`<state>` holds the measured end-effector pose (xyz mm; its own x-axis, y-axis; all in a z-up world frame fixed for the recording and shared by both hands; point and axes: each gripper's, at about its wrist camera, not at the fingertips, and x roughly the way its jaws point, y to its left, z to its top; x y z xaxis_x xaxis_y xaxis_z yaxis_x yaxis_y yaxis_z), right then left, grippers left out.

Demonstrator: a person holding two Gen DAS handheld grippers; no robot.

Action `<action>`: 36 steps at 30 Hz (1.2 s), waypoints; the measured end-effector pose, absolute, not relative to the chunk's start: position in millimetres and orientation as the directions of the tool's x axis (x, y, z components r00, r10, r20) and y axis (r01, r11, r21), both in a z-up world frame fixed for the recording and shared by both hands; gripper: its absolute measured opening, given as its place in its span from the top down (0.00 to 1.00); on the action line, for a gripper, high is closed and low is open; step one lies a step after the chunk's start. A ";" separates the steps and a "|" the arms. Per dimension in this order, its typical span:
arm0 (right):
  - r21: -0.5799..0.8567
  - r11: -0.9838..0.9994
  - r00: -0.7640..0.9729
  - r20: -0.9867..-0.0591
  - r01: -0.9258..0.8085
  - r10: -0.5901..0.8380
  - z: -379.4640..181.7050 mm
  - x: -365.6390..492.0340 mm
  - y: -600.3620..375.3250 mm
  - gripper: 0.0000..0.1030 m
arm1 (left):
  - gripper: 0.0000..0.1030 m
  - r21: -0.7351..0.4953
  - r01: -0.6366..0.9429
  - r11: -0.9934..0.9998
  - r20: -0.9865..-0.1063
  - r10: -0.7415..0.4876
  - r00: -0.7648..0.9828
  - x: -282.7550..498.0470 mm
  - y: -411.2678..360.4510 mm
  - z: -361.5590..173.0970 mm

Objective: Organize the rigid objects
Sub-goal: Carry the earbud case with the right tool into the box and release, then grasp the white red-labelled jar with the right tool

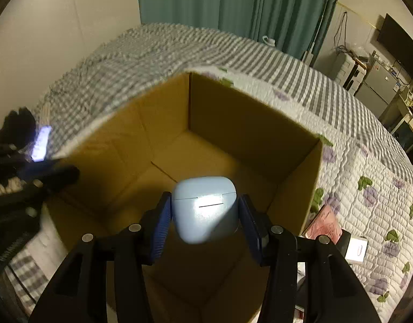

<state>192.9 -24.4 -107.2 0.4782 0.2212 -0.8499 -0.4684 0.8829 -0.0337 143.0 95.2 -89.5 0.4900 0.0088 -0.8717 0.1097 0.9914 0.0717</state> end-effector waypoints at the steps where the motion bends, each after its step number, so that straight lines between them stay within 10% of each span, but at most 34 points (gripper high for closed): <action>1: -0.026 0.882 0.472 -0.852 -0.471 0.226 -108.7 191.3 -26.8 0.52 | 0.92 0.072 0.110 0.991 -0.872 0.009 0.490 142.9 94.9 -89.5; 5: 0.002 0.889 0.473 -0.846 -0.457 0.245 -105.4 186.7 -35.0 0.48 | 0.92 0.072 0.110 0.991 -0.872 0.009 0.490 142.6 94.7 -89.6; 8: 0.028 0.902 0.515 -0.813 -0.431 0.272 -86.0 181.5 -45.7 0.17 | 0.92 0.069 0.112 0.991 -0.874 0.006 0.487 142.6 94.6 -90.2; 21: -0.118 0.979 0.753 -0.656 -0.165 0.048 0.3 141.2 -165.5 0.14 | 0.92 0.077 0.108 0.991 -0.874 0.015 0.485 142.6 94.3 -88.6; 36: -0.101 0.995 0.580 -0.810 0.000 -0.082 -132.2 111.1 -236.1 0.14 | 0.92 0.098 0.107 0.989 -0.876 0.035 0.481 143.8 91.6 -88.9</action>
